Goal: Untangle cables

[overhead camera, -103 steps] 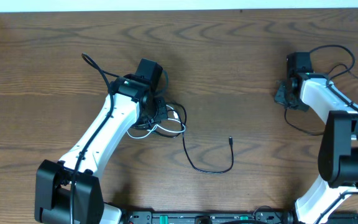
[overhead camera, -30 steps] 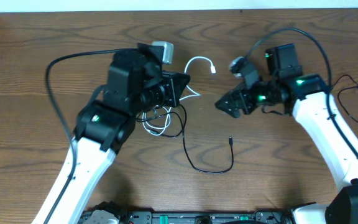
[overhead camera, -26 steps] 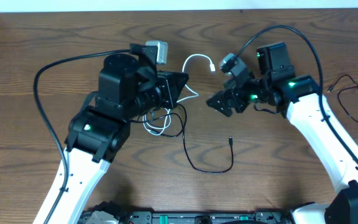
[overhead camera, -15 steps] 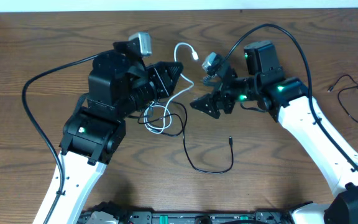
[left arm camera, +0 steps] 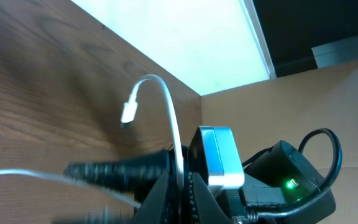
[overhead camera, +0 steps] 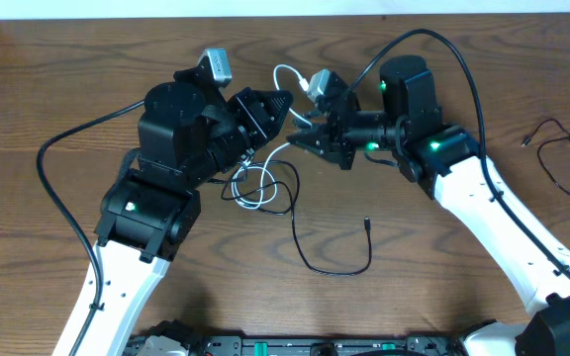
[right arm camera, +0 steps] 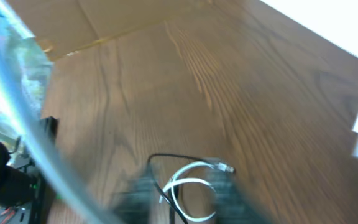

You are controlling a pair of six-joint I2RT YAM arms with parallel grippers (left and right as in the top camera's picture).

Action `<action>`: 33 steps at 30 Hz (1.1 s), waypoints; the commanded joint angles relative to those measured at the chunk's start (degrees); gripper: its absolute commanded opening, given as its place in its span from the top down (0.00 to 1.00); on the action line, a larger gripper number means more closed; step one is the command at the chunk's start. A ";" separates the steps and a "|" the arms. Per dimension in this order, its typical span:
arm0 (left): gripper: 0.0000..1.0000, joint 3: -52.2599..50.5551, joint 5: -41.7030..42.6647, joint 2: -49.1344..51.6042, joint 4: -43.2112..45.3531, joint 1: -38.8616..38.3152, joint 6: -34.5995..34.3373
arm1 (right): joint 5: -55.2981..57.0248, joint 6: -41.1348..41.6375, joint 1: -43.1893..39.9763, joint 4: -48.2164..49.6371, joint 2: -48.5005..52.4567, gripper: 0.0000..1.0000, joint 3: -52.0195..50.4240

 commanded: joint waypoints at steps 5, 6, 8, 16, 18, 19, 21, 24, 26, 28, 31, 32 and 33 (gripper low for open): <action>0.92 1.20 -0.59 -0.55 -2.80 0.24 7.48 | 17.09 6.40 0.31 -8.22 0.20 0.99 0.13; 0.90 1.18 -1.18 -0.55 -4.37 0.24 9.03 | 21.00 7.28 0.31 -10.21 0.20 0.99 0.13; 0.74 1.14 -3.19 -0.50 -7.93 0.24 12.33 | 29.16 9.14 0.31 -14.03 0.20 0.99 0.13; 0.57 -0.09 -11.96 3.32 -28.37 0.24 22.47 | 60.59 21.73 -1.53 -28.46 0.24 0.99 0.13; 0.56 -1.18 -11.96 5.46 -31.19 0.24 22.53 | 60.37 22.49 -2.38 -29.55 0.24 0.99 0.13; 0.56 -1.60 -11.96 6.58 -32.22 0.24 22.53 | 60.37 23.04 -2.73 -30.21 0.24 0.99 0.13; 0.55 -2.05 -11.93 9.22 -34.25 0.24 22.53 | 60.48 24.20 -3.32 -31.36 0.24 0.99 0.13; 0.55 -2.10 -11.56 13.94 -35.98 0.24 22.47 | 60.50 24.85 -4.07 -32.28 0.24 0.99 0.13; 0.55 -2.10 -10.27 16.92 -36.09 0.24 22.05 | 60.57 24.85 -4.35 -32.79 0.24 0.99 0.11; 0.54 -2.10 -8.24 19.61 -35.95 0.22 22.05 | 60.57 24.85 -4.55 -33.18 0.24 0.99 0.09; 0.54 -2.10 -6.91 23.67 -35.91 0.24 21.84 | 60.57 24.85 -4.59 -33.48 0.24 0.99 0.00; 0.54 -2.10 -6.95 24.70 -35.87 0.24 21.84 | 60.57 24.85 -4.59 -33.48 0.24 0.99 -0.04; 0.54 -2.10 -6.93 25.81 -35.63 0.24 21.86 | 60.57 24.85 -4.59 -33.48 0.24 0.99 -0.11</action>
